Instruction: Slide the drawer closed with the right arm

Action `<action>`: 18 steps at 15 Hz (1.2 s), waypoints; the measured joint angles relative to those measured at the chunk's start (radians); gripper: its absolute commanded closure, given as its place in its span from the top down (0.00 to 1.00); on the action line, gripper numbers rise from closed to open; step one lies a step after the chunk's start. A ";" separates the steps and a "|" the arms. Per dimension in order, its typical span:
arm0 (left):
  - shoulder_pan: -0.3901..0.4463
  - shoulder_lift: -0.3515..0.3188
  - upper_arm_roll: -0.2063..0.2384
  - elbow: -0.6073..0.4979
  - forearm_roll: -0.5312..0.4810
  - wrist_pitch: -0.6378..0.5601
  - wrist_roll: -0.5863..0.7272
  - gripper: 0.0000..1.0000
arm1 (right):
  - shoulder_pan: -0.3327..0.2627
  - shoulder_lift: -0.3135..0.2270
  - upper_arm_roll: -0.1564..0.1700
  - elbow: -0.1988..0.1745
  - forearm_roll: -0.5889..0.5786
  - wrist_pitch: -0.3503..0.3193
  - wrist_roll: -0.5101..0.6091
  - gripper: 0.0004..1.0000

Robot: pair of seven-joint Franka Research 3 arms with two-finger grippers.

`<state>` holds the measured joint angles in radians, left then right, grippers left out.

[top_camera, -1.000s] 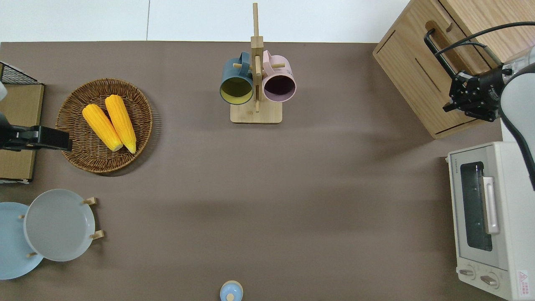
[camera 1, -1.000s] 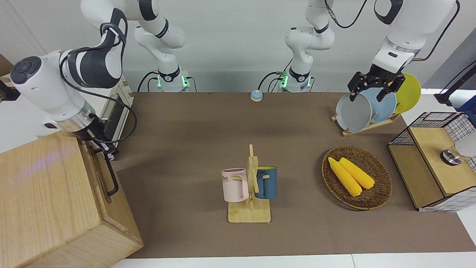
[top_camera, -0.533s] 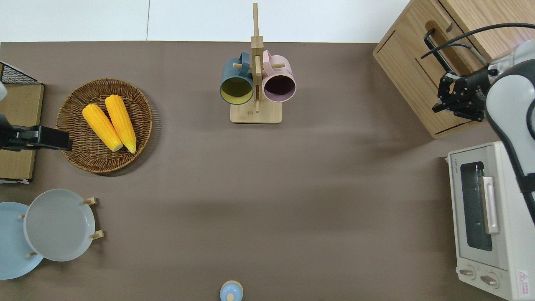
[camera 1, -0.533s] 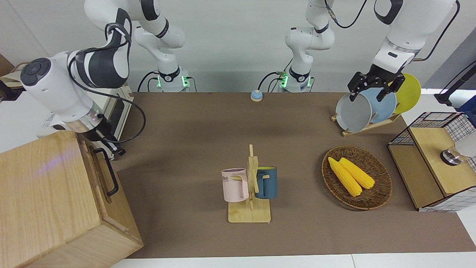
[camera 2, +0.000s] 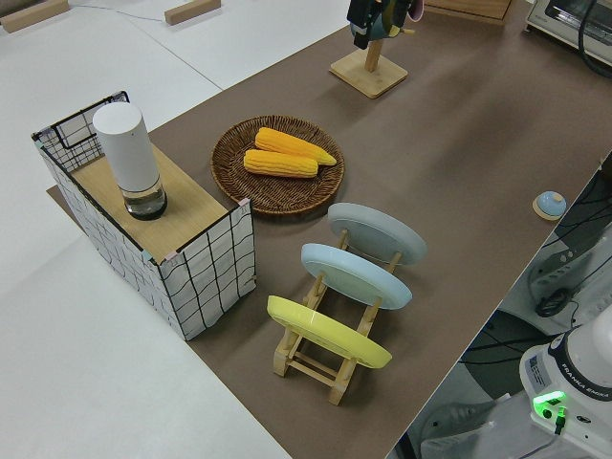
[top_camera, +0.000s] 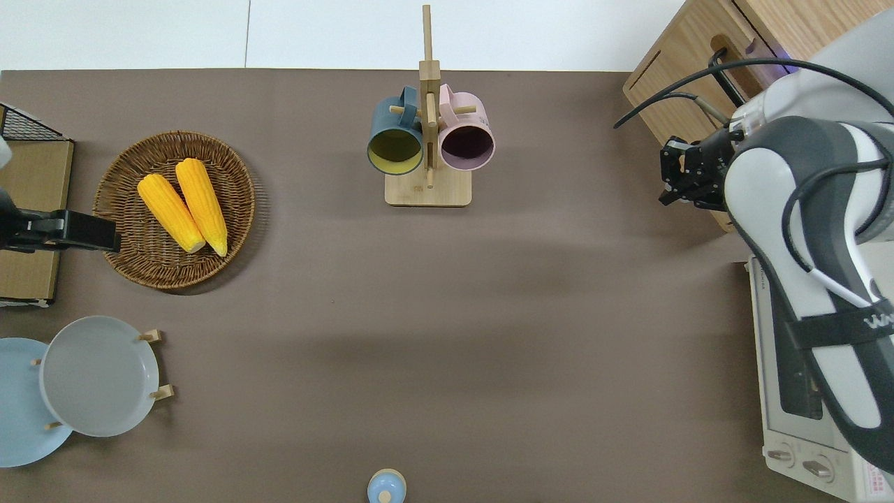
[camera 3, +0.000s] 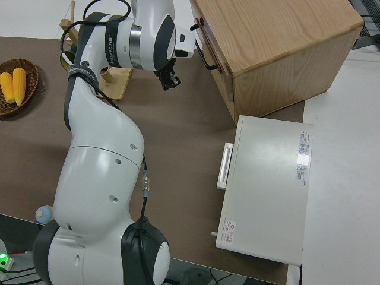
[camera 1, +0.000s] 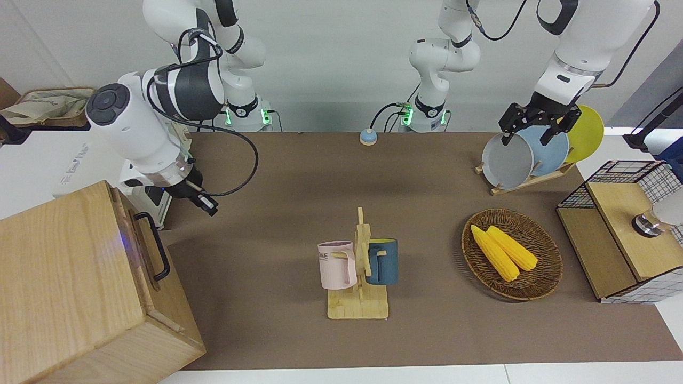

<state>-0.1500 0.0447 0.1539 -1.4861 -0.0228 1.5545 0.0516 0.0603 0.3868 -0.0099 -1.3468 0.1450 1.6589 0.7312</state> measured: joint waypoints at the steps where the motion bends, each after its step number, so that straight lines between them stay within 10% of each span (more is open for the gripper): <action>1: 0.000 0.000 0.000 0.000 0.000 0.000 0.000 1.00 | 0.015 -0.007 -0.001 -0.009 -0.002 -0.004 -0.002 0.00; 13: 0.000 0.000 0.000 0.000 0.000 0.000 0.000 1.00 | 0.037 -0.270 -0.020 -0.225 -0.138 -0.013 -0.463 0.00; 18: 0.000 0.000 0.000 0.000 0.000 0.000 0.000 1.00 | -0.011 -0.353 -0.024 -0.255 -0.140 -0.033 -0.678 0.00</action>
<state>-0.1500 0.0447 0.1539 -1.4861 -0.0228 1.5545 0.0516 0.0488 0.0335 -0.0337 -1.6022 0.0051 1.6259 0.0528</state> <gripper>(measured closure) 0.004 0.991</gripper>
